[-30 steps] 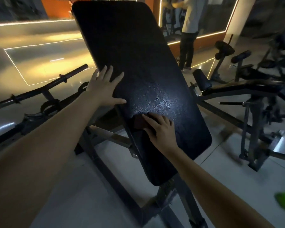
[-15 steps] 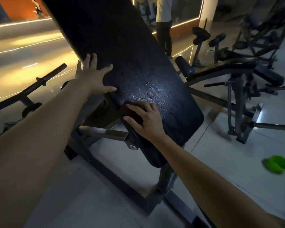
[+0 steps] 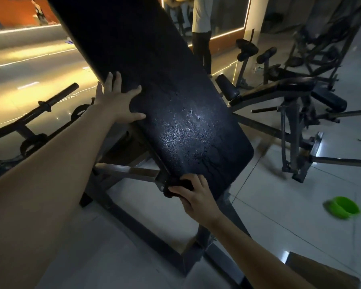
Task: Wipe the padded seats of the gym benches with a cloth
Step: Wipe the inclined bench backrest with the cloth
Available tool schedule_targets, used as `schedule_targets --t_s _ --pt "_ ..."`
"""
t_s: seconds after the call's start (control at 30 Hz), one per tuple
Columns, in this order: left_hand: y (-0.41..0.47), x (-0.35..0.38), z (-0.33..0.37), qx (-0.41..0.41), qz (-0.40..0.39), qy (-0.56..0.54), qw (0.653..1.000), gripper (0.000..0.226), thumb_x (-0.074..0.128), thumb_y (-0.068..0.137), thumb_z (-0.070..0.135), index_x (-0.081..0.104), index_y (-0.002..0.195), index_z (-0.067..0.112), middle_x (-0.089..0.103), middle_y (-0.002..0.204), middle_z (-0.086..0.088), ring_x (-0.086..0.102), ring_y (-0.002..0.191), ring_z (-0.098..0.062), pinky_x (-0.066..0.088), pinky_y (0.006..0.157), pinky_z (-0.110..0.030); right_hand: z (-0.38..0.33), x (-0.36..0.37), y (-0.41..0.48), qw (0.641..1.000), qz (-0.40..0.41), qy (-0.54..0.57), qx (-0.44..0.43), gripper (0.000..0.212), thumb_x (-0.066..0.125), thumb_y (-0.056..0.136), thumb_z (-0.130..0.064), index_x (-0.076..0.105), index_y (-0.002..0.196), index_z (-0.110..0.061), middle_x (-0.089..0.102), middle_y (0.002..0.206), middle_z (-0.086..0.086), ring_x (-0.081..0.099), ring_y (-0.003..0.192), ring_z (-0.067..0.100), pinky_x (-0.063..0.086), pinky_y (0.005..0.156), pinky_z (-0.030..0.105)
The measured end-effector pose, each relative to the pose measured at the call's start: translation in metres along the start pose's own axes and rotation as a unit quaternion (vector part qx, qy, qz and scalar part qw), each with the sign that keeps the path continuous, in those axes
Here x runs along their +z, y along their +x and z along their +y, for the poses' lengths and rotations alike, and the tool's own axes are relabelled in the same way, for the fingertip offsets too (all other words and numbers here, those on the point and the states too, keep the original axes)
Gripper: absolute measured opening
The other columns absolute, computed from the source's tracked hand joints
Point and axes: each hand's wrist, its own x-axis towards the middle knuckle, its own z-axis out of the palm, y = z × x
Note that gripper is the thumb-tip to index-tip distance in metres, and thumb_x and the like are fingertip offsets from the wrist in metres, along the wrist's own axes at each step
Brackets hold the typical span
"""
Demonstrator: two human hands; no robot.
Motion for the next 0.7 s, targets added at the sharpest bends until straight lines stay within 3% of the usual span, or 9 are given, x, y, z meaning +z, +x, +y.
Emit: schedule_targets --t_s 0.17,0.3,0.47,0.7 --pt "0.0 -0.001 0.002 -0.008 -0.002 -0.004 1.0 0.093 0.061 0.082 0.066 0.008 0.155 0.041 -0.023 0.16 -0.014 -0.024 0.147 -0.031 -0.006 0.12 -0.053 -0.015 0.009 0.089 0.997 0.036 0.048 0.039 0.025 0.067 0.086 -0.015 0.074 0.109 -0.021 0.053 0.114 0.013 0.05 0.098 0.032 0.045 0.083 0.047" --pt "-0.002 -0.002 0.0 -0.009 -0.001 -0.025 1.0 0.093 0.063 0.082 0.063 0.01 0.155 0.04 -0.024 0.161 -0.012 -0.024 0.147 -0.029 -0.007 0.119 -0.054 -0.015 0.006 0.134 0.998 0.004 0.056 0.02 0.027 0.076 0.079 -0.011 0.074 0.105 -0.016 0.054 0.11 0.015 0.048 0.098 0.032 0.046 0.084 0.043" --pt "-0.005 0.002 -0.001 -0.003 0.007 -0.06 0.998 0.092 0.066 0.081 0.06 0.013 0.154 0.041 -0.024 0.161 -0.01 -0.025 0.147 -0.025 -0.009 0.119 -0.053 -0.003 -0.01 0.059 0.997 -0.041 0.046 -0.054 0.023 0.07 0.074 -0.006 0.075 0.095 -0.014 0.056 0.109 0.018 0.047 0.093 0.033 0.042 0.087 0.037" --pt "-0.007 0.004 0.001 -0.002 0.003 -0.072 0.997 0.09 0.066 0.083 0.059 0.013 0.154 0.041 -0.025 0.16 -0.01 -0.026 0.147 -0.025 -0.01 0.118 -0.053 0.009 -0.02 -0.057 0.996 -0.076 -0.012 -0.051 0.02 0.064 0.082 -0.008 0.068 0.099 -0.018 0.044 0.119 0.01 0.044 0.096 0.028 0.047 0.081 0.038"
